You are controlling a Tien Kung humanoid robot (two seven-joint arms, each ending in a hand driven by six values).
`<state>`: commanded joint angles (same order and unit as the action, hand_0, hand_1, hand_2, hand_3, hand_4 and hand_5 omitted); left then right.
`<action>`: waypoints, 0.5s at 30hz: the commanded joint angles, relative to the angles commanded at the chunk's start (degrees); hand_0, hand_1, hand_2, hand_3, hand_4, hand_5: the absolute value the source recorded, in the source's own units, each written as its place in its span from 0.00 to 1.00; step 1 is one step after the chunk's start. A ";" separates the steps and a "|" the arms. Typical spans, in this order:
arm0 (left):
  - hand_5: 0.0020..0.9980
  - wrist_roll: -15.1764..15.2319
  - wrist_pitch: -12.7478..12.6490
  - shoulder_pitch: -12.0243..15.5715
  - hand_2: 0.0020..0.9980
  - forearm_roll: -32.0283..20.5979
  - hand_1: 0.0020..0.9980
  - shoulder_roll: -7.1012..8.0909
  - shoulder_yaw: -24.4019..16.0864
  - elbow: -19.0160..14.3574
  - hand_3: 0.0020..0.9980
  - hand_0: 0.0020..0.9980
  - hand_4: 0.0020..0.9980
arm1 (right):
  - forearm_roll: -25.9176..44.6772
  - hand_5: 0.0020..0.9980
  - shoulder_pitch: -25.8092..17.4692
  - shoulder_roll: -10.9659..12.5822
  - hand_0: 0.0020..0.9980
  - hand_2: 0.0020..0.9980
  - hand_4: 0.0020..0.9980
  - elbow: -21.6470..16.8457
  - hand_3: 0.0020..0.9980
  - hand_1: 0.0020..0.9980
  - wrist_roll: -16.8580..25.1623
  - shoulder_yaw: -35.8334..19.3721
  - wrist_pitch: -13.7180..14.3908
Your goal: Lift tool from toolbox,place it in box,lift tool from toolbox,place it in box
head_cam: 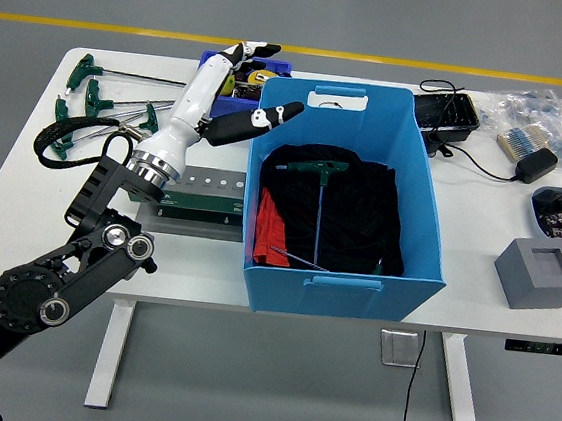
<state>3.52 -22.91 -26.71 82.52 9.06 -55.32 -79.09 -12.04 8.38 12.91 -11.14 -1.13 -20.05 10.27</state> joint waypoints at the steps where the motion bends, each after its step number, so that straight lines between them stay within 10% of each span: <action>1: 0.70 0.51 0.57 1.10 0.84 -2.61 0.74 0.61 -1.34 -0.82 0.76 0.72 0.97 | 0.43 0.70 0.04 -0.02 0.68 0.72 0.77 0.01 0.57 0.67 0.09 0.17 0.04; 7: 0.72 2.38 3.01 9.80 0.82 -11.42 0.72 2.09 -8.82 -5.40 0.76 0.71 0.95 | 2.21 0.70 0.35 0.03 0.68 0.72 0.77 0.03 0.57 0.67 0.60 1.30 0.06; 15: 0.77 0.26 8.23 17.52 0.82 -9.82 0.72 -2.13 -15.85 -5.42 0.77 0.73 0.93 | 1.80 0.70 0.63 0.07 0.68 0.72 0.77 0.00 0.57 0.67 0.54 1.33 -0.05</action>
<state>3.78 -14.69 -9.18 72.70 6.93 -71.17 -84.51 -10.25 9.01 12.98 -11.14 -0.59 -18.72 10.22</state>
